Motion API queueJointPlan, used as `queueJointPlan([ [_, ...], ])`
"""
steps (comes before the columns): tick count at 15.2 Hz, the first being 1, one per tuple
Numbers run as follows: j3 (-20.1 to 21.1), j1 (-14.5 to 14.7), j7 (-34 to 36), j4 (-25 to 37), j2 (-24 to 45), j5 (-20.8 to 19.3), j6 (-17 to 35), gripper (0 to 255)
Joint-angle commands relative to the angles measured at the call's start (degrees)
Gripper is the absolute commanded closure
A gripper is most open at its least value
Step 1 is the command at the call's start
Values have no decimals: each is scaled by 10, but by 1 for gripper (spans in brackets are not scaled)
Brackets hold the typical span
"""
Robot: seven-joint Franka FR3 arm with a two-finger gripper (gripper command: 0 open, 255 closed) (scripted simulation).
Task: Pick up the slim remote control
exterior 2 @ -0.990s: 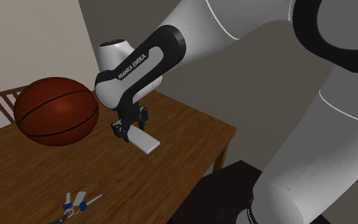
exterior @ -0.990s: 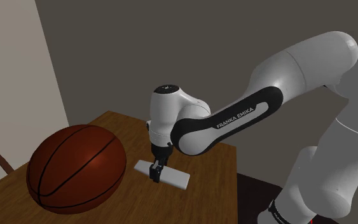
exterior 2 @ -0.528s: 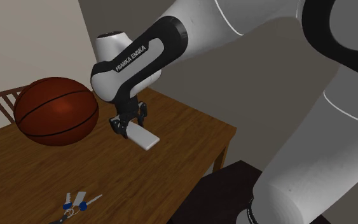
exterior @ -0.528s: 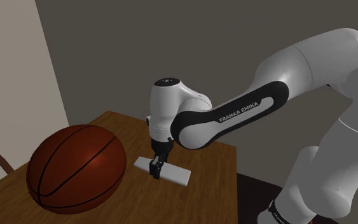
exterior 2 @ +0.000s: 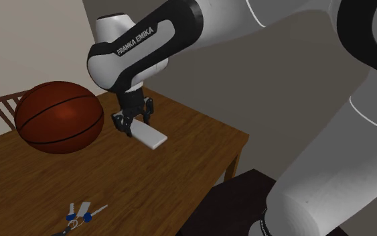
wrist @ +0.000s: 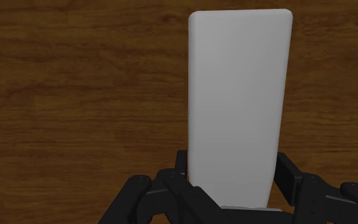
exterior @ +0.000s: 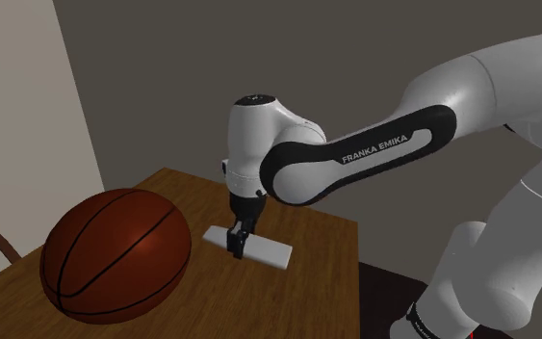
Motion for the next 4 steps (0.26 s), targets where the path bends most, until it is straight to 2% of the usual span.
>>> queueJointPlan([
  [1, -2, -1, -3, 10, -7, 3, -17, 255],
  [4, -2, -1, -4, 16, -10, 4, -26, 255],
])
